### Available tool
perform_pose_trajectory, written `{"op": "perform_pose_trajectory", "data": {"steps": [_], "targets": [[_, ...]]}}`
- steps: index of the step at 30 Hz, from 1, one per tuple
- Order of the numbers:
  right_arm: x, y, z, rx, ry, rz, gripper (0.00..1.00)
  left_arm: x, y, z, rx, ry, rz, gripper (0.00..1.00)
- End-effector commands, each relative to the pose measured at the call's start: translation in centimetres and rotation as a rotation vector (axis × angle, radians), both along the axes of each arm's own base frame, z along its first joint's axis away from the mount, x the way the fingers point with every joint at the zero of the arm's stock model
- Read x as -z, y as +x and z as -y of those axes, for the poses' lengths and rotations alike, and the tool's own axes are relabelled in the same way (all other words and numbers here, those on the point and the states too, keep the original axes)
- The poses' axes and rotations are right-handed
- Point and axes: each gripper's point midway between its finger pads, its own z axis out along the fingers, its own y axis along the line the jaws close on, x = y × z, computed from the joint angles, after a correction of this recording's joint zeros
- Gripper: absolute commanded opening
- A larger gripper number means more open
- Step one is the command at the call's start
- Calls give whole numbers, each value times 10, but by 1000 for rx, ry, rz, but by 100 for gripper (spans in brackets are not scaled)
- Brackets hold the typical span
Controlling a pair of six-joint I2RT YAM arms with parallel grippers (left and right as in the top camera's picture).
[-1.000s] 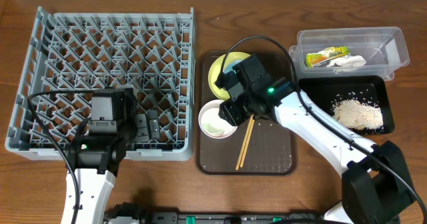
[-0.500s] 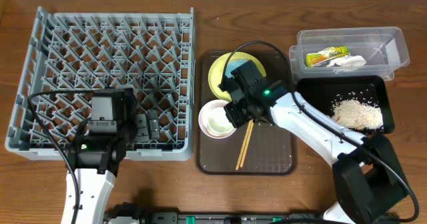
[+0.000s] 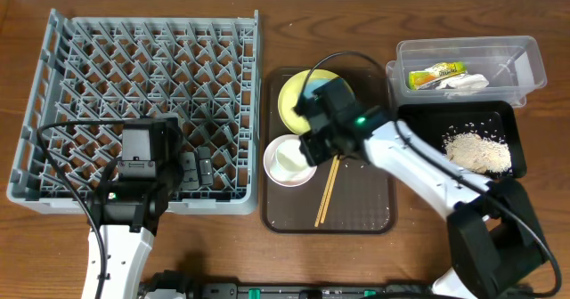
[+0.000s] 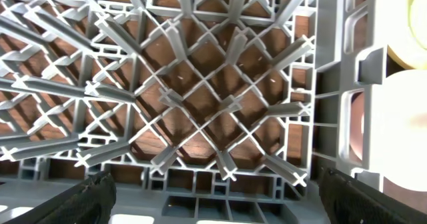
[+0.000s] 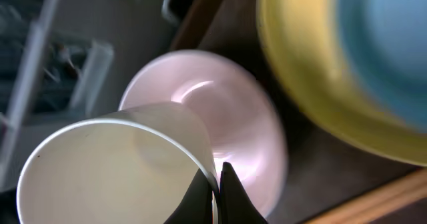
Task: Sort waste into correct bins and load items into the dishwasher rack
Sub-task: 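Grasp the white cup from the pink bowl with the right gripper, then hand the white cup from the right gripper to the left gripper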
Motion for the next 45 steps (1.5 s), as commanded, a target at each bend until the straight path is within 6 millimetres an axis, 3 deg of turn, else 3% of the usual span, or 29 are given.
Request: {"op": "perform_pose_trajectory", "data": {"steps": [1,5,9,15,18,26,34,45], "targets": [[-63,31,15,78,190,46,1,-11,5,14,35,-82,28,98],[-91,49,42,125,328,55,1,-24,12,49,148,-257,74,98],[-109,50,52,103,481,3,1,-44,22,88,240,-495,113,98],[-152,31,35,-80,729,-14,1,-83,36,141,374,-919,87,98],[-165,27,29,-123,785,-15,1,-97,40,159,446,-1050,63,98],[-190,26,20,-199,873,10,1,-133,38,201,615,-1226,32,97],[-202,20,13,-257,910,20,1,-160,24,228,743,-1263,73,97],[-203,17,7,-276,912,23,1,-162,26,231,728,-1263,83,88]]}}
